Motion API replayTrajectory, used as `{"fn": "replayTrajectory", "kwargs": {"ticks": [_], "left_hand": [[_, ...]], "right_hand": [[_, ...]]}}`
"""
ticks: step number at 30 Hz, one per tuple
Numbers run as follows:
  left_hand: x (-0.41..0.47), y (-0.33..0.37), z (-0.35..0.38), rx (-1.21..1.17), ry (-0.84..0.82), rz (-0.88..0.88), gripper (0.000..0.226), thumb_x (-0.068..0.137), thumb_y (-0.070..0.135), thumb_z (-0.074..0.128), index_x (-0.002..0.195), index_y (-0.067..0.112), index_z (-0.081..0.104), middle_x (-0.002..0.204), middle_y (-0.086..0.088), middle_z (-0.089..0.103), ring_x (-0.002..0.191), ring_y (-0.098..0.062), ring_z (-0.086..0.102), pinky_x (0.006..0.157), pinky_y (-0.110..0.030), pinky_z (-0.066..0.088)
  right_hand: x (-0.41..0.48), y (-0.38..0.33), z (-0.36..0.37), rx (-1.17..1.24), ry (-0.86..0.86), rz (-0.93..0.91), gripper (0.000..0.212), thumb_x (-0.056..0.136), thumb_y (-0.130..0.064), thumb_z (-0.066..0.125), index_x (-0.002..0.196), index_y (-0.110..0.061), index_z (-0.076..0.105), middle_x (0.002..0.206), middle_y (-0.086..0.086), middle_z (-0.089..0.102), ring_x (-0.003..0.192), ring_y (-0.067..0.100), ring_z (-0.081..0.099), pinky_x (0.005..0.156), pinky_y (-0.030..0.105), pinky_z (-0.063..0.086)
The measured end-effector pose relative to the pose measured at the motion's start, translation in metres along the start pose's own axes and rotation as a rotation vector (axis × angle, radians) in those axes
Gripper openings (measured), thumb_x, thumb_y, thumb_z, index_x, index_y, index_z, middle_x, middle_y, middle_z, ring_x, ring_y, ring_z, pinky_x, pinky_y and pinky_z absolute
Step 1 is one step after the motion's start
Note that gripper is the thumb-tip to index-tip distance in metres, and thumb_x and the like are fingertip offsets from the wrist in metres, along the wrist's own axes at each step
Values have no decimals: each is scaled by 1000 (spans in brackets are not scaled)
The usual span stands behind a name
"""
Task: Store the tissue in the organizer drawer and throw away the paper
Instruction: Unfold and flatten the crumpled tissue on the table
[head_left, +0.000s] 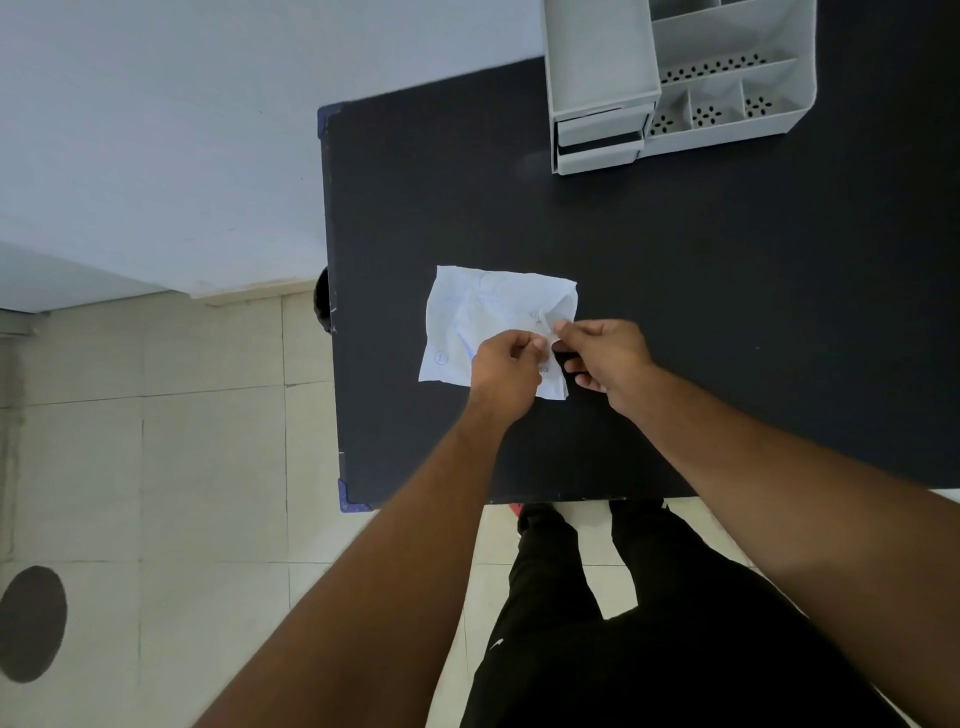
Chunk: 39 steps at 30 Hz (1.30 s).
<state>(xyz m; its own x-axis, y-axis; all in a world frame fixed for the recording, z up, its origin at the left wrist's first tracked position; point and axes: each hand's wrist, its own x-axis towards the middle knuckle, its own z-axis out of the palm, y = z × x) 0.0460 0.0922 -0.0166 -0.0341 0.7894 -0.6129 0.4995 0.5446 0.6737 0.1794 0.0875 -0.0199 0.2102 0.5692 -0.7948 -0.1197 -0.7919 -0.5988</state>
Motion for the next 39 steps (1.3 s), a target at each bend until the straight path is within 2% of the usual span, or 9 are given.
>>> {"fn": "replayTrajectory", "kwargs": {"ticks": [10,17,22,26,30,33,35,37,39], "left_hand": [[-6,1,-4,-194,176,-103,19,104,26,51,103,17,68,95,4,72,70,-10,64,66,-18,50],[-10,4,-5,-123,104,-23,18,99,28,62,98,16,74,92,10,71,78,-13,68,65,-15,49],[-17,11,3,-125,100,72,15,95,26,62,92,16,73,90,5,72,80,-15,66,73,-26,56],[-26,9,1,-17,48,236,31,97,41,54,100,15,71,92,6,70,83,-13,64,68,-26,54],[-31,8,-7,-4,58,308,48,97,54,41,96,17,71,84,9,68,79,-10,64,67,-30,53],[-22,7,-17,44,256,206,33,102,41,44,102,19,69,96,8,67,89,-9,64,77,-28,53],[-7,0,-30,196,401,113,29,99,38,50,119,22,64,121,2,62,110,-16,60,93,-37,54],[10,-8,-44,337,404,-43,49,97,43,54,140,18,50,142,-5,47,130,-26,45,102,-43,46],[26,-11,-55,345,343,-169,63,94,50,57,144,14,44,144,-7,45,133,-30,42,102,-46,44]], "right_hand": [[9,-2,-2,-145,129,-25,13,97,-31,68,98,-19,71,91,1,72,69,11,67,58,27,55],[7,3,-12,-165,72,-97,13,96,-32,68,103,-21,70,87,-2,72,67,12,65,66,30,59],[7,11,-25,-173,137,-104,10,98,-26,64,100,-25,74,87,-2,73,67,12,63,68,31,58],[1,14,-26,-189,187,-131,17,100,-26,59,112,-23,71,91,-4,71,74,13,66,65,27,53],[-10,11,-15,-110,141,-153,25,103,-38,50,110,-22,67,100,-4,72,84,15,69,65,30,54],[-11,10,-11,15,127,-95,35,104,-50,38,104,-26,64,102,-2,73,93,16,70,75,36,53],[-9,11,-11,79,142,-75,45,104,-56,32,115,-24,62,107,0,72,96,18,69,80,38,53],[-7,13,-12,103,145,-78,54,104,-58,29,128,-21,60,110,1,71,97,18,69,85,41,54],[-4,14,-14,117,142,-75,59,104,-59,30,134,-17,58,108,0,70,96,19,69,88,41,54]]}}
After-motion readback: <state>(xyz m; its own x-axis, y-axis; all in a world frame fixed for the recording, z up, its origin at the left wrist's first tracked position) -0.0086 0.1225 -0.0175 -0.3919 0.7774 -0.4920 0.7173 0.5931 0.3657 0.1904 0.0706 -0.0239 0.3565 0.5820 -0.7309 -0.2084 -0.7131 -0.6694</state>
